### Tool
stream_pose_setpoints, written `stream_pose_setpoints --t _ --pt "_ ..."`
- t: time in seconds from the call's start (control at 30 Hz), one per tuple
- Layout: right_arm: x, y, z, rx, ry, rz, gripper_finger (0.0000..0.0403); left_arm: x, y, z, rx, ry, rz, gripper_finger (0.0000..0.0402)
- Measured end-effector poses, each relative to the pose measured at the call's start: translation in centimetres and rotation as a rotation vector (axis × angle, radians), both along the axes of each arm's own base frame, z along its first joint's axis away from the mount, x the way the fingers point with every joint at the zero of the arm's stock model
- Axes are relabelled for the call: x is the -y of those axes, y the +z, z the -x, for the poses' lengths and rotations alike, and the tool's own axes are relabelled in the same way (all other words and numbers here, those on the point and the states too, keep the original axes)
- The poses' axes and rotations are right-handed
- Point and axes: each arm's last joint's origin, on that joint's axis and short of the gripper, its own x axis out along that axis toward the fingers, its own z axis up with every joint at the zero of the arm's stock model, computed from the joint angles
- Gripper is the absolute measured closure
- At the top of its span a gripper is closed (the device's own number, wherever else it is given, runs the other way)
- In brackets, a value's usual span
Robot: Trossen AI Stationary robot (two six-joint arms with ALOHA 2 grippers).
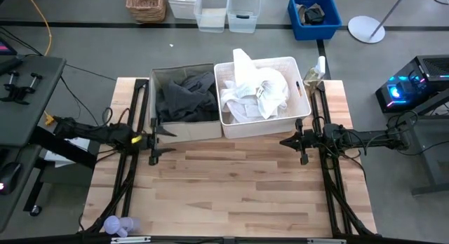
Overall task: Sort clothes
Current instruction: Return to Home Position
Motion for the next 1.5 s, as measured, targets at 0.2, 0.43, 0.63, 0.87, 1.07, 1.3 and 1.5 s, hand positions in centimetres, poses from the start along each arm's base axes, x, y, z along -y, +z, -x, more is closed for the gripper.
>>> stream_pose_setpoints --t 0.2,0.43,0.63,0.87,1.07,1.3,1.5 --pt "0.0 0.0 0.0 0.0 0.0 0.0 0.0402 0.0 1.5 0.2 0.169 0.027 -0.237 0.0167" --pt "0.0 0.0 0.0 0.0 0.0 0.0 0.0402 0.0 1.5 0.2 0.17 0.019 -0.193 0.0167" --pt "0.0 0.0 0.0 0.0 0.0 0.0 0.0402 0.0 1.5 0.2 0.168 0.01 -0.145 0.0167" --pt "0.0 0.0 0.0 0.0 0.0 0.0 0.0402 0.0 1.6 0.2 0.17 0.01 -0.145 0.0167" --pt "0.0 0.0 0.0 0.0 -0.001 0.0 0.0402 0.0 1.6 0.2 0.171 0.01 -0.145 0.0167" --pt "0.0 0.0 0.0 0.0 0.0 0.0 0.0402 0.0 1.6 0.2 0.172 0.01 -0.145 0.0167" --pt "0.0 0.0 0.0 0.0 -0.001 0.0 0.0402 0.0 1.6 0.2 0.174 0.01 -0.145 0.0167"
